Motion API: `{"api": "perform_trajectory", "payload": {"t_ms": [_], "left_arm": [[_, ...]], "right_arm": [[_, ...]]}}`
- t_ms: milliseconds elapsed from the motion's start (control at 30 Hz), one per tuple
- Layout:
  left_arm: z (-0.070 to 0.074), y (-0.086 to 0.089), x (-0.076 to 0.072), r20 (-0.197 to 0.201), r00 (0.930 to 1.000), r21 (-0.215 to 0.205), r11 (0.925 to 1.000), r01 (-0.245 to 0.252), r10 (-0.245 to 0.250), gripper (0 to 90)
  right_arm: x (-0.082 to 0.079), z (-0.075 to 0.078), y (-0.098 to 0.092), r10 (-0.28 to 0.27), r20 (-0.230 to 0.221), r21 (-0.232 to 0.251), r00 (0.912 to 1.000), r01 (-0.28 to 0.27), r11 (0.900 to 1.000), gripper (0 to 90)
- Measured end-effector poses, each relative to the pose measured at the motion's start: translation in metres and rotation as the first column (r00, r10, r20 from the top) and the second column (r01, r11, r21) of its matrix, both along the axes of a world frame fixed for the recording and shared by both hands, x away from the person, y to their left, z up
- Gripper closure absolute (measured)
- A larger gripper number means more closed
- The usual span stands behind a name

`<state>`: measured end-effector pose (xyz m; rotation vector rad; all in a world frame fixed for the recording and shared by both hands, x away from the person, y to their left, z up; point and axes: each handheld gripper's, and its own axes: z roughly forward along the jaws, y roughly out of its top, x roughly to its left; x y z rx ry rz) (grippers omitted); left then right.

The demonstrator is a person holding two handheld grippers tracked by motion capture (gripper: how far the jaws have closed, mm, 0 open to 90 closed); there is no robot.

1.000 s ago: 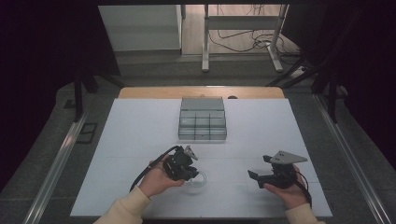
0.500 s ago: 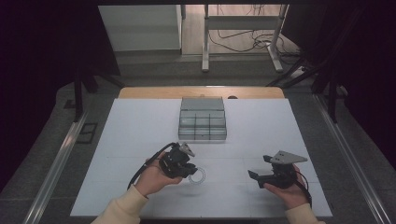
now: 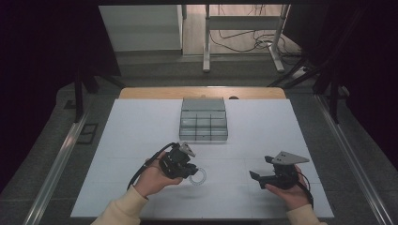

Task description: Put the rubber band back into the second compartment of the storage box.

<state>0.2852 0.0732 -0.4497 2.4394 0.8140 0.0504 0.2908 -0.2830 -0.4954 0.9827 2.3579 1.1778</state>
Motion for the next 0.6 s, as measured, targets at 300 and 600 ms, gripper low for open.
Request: {"api": "perform_trajectory", "payload": {"t_ms": [300, 600], "left_arm": [[-0.004, 0.002, 0.005, -0.011, 0.9998, 0.003, 0.9999, -0.016, 0.016, 81.8], [0.001, 0.0, 0.024, -0.02, 0.9992, -0.013, 0.9994, -0.033, 0.033, 81.8]], "right_arm": [[-0.001, 0.0, 0.0, -0.003, 0.002, -0.001, 1.0, 0.003, 1.0, 14.1], [0.0, 0.0, 0.0, 0.0, 0.001, 0.007, 1.0, 0.0, 1.0, 14.1]]}}
